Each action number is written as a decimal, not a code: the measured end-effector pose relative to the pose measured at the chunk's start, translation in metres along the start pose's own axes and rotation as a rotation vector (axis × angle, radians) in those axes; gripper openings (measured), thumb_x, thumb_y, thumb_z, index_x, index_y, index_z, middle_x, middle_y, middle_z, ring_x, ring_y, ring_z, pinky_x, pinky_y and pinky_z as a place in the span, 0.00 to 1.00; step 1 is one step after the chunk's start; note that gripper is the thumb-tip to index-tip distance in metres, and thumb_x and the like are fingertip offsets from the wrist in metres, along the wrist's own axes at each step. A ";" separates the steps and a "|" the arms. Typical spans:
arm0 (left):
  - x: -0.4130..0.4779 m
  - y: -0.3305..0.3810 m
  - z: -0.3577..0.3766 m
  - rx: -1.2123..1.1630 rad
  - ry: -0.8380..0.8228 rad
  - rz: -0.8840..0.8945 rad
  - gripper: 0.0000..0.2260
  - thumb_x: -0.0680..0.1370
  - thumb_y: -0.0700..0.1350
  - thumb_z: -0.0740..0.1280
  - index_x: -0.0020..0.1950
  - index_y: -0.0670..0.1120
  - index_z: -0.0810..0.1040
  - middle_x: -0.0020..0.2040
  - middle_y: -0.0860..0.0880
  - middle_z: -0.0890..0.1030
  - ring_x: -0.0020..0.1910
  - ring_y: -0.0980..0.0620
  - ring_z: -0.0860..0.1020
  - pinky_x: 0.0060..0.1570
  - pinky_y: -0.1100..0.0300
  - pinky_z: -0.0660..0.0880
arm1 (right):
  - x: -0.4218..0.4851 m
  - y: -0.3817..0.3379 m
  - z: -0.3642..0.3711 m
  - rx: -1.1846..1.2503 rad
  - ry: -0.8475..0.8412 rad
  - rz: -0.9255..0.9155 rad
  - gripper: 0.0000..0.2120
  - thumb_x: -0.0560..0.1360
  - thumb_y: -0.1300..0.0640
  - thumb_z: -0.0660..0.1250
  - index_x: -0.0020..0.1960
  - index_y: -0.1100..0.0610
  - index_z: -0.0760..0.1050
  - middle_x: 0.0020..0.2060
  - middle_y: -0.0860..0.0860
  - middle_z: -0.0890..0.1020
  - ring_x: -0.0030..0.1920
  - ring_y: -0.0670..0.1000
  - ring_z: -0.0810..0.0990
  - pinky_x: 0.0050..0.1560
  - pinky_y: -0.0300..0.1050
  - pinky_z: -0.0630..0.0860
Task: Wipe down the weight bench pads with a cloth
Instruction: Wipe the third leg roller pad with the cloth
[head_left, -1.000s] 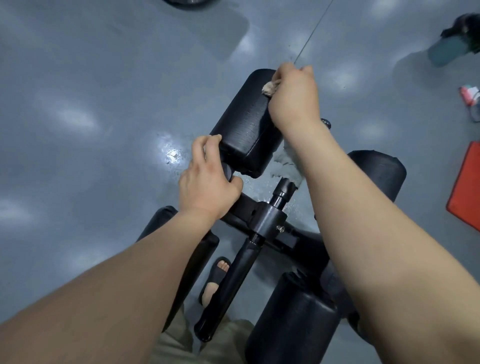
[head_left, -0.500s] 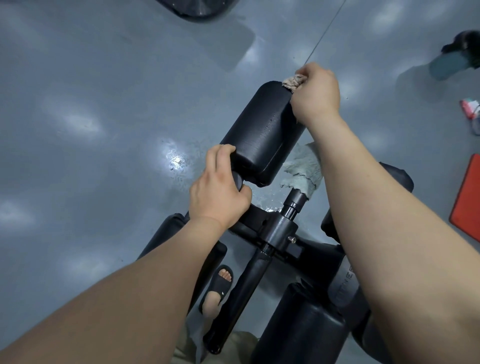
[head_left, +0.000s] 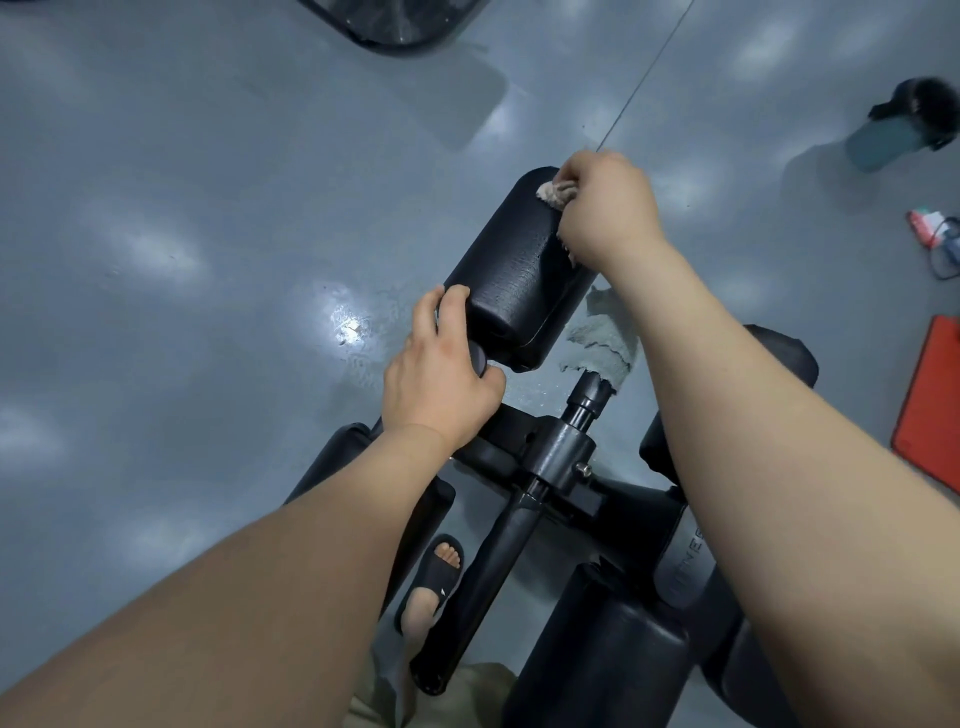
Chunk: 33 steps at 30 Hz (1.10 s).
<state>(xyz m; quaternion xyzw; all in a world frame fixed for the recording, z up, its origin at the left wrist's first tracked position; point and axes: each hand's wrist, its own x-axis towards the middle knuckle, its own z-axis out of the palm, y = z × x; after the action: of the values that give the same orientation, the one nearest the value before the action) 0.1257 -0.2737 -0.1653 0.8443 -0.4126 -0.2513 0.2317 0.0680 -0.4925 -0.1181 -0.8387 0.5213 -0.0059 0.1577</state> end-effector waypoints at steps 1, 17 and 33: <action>0.000 0.000 0.000 -0.005 -0.002 -0.002 0.34 0.72 0.51 0.69 0.75 0.53 0.59 0.75 0.52 0.61 0.57 0.45 0.77 0.54 0.48 0.76 | -0.005 -0.002 0.003 -0.005 -0.011 -0.018 0.20 0.73 0.68 0.58 0.60 0.55 0.79 0.60 0.59 0.76 0.57 0.61 0.77 0.49 0.44 0.69; 0.002 -0.002 0.003 -0.017 0.019 -0.067 0.40 0.72 0.54 0.71 0.80 0.52 0.56 0.79 0.51 0.57 0.77 0.48 0.62 0.64 0.48 0.70 | -0.074 -0.024 0.026 0.024 -0.044 -0.195 0.19 0.72 0.68 0.57 0.57 0.56 0.78 0.54 0.55 0.75 0.53 0.60 0.76 0.49 0.46 0.73; 0.002 -0.003 0.003 -0.040 0.000 -0.050 0.41 0.71 0.55 0.73 0.79 0.52 0.56 0.76 0.52 0.63 0.67 0.45 0.73 0.53 0.52 0.68 | -0.126 -0.030 0.031 0.011 -0.136 -0.303 0.15 0.71 0.68 0.63 0.53 0.55 0.79 0.49 0.50 0.71 0.50 0.58 0.73 0.44 0.42 0.69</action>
<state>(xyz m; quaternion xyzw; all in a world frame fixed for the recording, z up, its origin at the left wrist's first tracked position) 0.1267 -0.2738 -0.1696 0.8496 -0.3863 -0.2653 0.2421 0.0421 -0.3621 -0.1198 -0.9053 0.3769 0.0240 0.1946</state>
